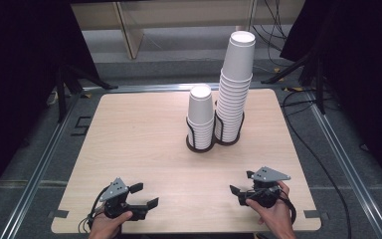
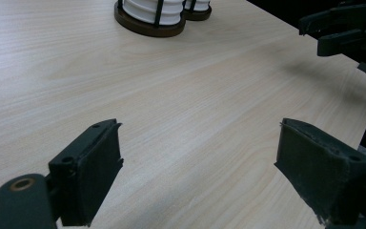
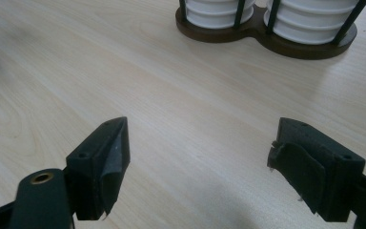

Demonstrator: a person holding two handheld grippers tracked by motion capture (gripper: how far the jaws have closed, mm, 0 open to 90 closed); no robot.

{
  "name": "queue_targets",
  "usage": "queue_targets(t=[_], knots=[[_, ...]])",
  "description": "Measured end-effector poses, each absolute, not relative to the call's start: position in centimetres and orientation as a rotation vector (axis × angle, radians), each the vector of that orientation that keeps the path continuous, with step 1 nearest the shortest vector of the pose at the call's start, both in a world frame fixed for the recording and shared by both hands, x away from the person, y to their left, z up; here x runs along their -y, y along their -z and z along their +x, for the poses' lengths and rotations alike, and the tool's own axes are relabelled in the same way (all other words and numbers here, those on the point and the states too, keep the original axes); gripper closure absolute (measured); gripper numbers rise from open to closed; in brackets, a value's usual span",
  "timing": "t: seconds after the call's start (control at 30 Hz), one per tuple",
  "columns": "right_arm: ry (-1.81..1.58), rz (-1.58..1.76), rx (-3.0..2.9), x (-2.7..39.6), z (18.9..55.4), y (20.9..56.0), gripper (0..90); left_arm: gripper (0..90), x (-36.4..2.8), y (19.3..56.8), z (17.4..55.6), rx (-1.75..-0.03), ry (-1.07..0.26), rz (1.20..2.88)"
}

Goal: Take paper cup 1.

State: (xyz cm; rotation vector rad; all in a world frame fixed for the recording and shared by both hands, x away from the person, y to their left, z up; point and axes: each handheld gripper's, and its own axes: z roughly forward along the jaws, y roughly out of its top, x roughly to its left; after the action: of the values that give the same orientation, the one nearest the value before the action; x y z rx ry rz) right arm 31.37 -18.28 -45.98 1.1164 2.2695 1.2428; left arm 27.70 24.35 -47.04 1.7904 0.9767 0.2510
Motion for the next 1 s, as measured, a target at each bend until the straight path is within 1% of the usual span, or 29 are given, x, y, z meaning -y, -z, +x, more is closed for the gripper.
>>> queue_targets(t=[0.3,0.47,0.8,0.83,0.87,1.0], knots=[[-1.242,1.1,-2.27,18.2,31.6,45.9,22.3,14.5,-24.3,47.1,27.8,-0.957,-0.249,1.781],[-1.302,1.133,-2.281,17.9,32.0,45.9,22.8,14.5,-24.4,47.1,27.8,-0.974,-0.253,1.786],[-1.287,1.084,-2.243,17.3,32.6,44.9,23.4,14.5,-24.6,47.1,27.9,-0.976,-0.254,1.765],[-1.287,1.084,-2.243,17.3,32.6,44.9,23.4,14.5,-24.6,47.1,27.9,-0.977,-0.255,1.772],[-1.323,1.152,-2.251,17.1,32.5,44.7,23.5,14.5,-24.6,47.1,27.8,-0.98,-0.259,1.776],[-1.328,1.116,-2.232,17.1,33.1,44.5,23.3,14.5,-24.6,47.1,27.8,-0.991,-0.266,1.787]])
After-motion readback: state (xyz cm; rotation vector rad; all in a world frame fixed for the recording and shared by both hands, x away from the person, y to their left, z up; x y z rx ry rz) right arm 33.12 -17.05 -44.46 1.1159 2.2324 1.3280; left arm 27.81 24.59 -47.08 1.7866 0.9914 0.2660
